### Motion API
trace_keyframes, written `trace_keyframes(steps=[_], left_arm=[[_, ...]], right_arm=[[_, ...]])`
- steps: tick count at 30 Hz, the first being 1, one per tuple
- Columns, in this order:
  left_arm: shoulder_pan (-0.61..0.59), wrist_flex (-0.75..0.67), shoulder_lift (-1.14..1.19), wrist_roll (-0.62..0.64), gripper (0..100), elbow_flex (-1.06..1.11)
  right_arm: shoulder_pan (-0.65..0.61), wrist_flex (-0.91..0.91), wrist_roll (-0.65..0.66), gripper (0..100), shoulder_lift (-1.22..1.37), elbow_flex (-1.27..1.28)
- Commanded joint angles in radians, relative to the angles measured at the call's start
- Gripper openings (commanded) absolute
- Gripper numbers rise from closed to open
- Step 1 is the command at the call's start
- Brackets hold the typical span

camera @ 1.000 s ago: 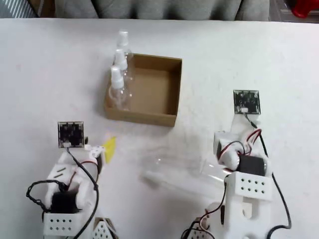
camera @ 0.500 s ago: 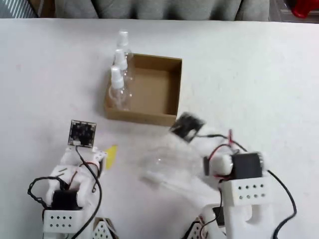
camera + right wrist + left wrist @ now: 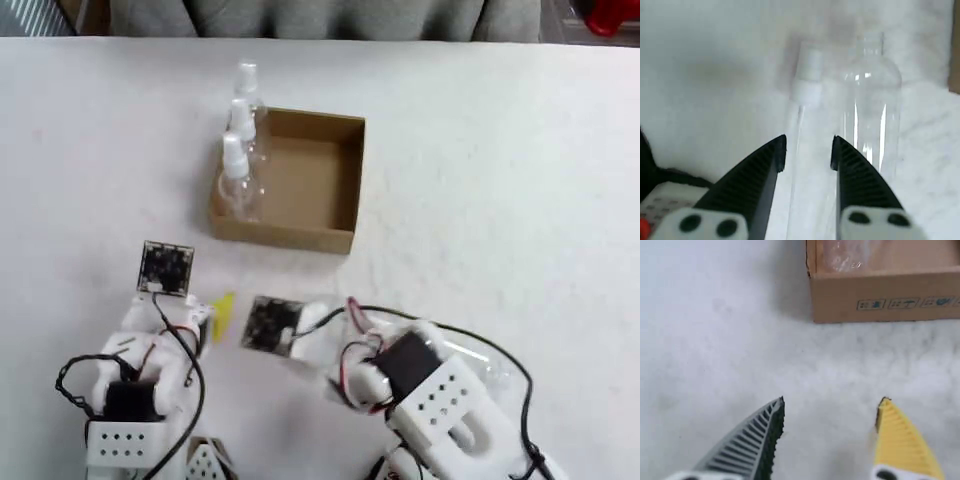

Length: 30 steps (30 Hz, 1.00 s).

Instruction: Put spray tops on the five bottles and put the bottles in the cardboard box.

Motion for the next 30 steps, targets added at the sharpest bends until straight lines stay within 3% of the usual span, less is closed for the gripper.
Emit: trace_keyframes(steps=[1,8,14,24,30], left_arm=[[-0.007,0.000,0.012,-0.002,28,0.000],[-0.002,-0.002,0.012,-0.003,28,0.000],[-0.002,0.000,0.012,-0.006,28,0.000],[-0.001,0.003,0.012,-0.005,28,0.000],[-0.001,0.003,0.013,-0.008,28,0.000]], right_arm=[[-0.067,-0.197,-0.015,12.2,-0.005,0.110],[-0.068,-0.473,-0.015,14.9,-0.004,0.311],[-0.067,-0.570,-0.127,14.9,-0.004,0.331],[-0.067,-0.602,-0.133,14.9,0.002,0.331],[-0.071,-0.700,-0.133,14.9,0.206,0.307]])
